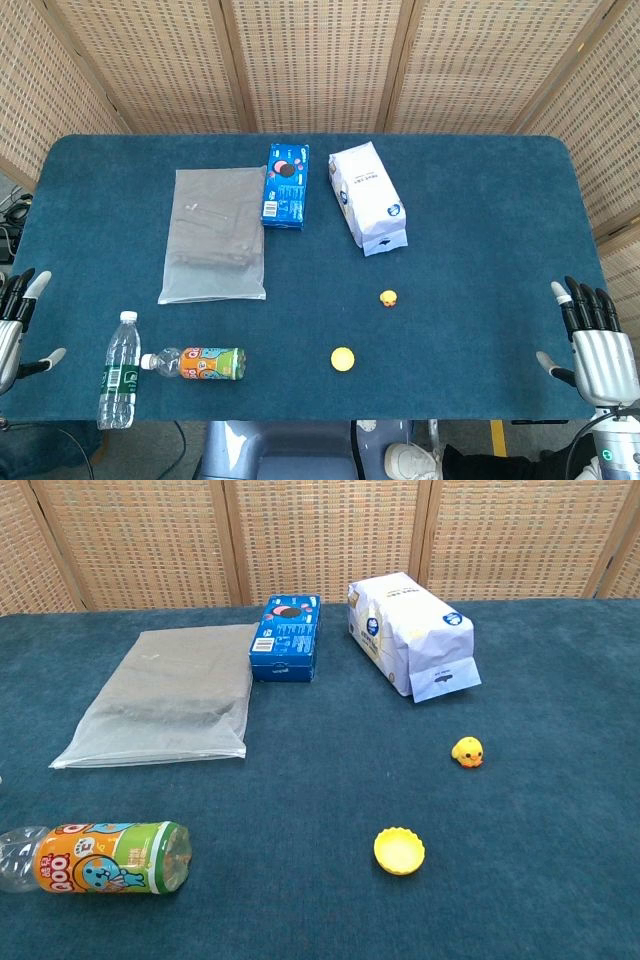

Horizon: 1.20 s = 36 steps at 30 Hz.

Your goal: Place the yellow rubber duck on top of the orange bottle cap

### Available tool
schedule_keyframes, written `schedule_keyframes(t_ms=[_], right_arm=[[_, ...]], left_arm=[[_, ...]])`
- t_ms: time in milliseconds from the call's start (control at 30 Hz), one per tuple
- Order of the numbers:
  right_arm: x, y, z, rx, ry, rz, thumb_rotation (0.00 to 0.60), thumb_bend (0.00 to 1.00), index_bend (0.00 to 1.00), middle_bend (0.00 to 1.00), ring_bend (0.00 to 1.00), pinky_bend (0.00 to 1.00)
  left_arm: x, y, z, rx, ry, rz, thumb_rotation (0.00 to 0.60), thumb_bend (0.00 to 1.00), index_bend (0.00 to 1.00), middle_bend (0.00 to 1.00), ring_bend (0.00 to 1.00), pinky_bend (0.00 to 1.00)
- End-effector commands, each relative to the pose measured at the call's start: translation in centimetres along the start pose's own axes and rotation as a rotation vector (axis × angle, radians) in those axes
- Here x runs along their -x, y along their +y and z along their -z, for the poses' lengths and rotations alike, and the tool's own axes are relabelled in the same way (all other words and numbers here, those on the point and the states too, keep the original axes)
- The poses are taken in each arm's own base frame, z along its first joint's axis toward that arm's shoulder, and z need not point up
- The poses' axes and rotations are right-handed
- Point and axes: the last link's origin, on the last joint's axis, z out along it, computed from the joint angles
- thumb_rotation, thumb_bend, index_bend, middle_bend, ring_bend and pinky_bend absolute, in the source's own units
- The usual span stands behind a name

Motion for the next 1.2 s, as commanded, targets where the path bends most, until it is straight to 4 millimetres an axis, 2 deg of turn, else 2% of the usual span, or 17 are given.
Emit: schedule_keyframes(t_ms=[33,200,367,567,667,800,1033,1200], right_arm=[[0.0,0.0,0.0,0.0,-0.002,0.002,0.6,0.0,0.0,0.0,0.0,0.0],[0.3,-0.2,-0.2,-0.002,-0.019,0.007,0.6,0.0,0.01,0.0,0.0,0.0],[1.2,-2.0,-2.2,-0.067,-0.073,0.012,0.6,0.0,0.05,0.0,0.0,0.0],[3.0,-6.4,-7.4,-0.137,-0.181,0.003,0.6,0.0,0.2,0.0,0.0,0.0],[4.2,-9.3,-9.3,-0.162,-0.268,-0.047,0.6,0.0,0.27,0.0,0.0,0.0],[5.9,-12.0,-11.2,-0.186,-0.317,-0.024,0.6,0.0,0.31,0.0,0.0,0.0],[9.2,-15.8,-13.4,-0.172,-0.369,0.003,0.6,0.0,0.36,0.0,0.0,0.0],[10.3,-17.4,-14.1,-0.16,-0.371,0.003,0.6,0.02,0.39,0.0,0.0,0.0]], left_arm=[[0.0,0.0,0.0,-0.001,0.002,0.002,0.6,0.0,0.0,0.0,0.0,0.0],[0.1,0.0,-0.1,-0.008,0.004,0.009,0.6,0.0,0.0,0.0,0.0,0.0],[0.3,0.0,-0.6,-0.014,0.011,0.005,0.6,0.0,0.0,0.0,0.0,0.0],[1.0,0.2,-1.4,-0.019,0.025,-0.011,0.6,0.0,0.0,0.0,0.0,0.0],[1.3,0.3,-1.6,-0.017,0.015,-0.018,0.6,0.0,0.0,0.0,0.0,0.0],[1.5,0.4,-1.8,-0.017,0.013,-0.02,0.6,0.0,0.0,0.0,0.0,0.0],[2.0,0.4,-2.3,-0.023,-0.01,-0.028,0.6,0.0,0.0,0.0,0.0,0.0],[2.2,0.4,-2.5,-0.027,-0.019,-0.03,0.6,0.0,0.0,0.0,0.0,0.0]])
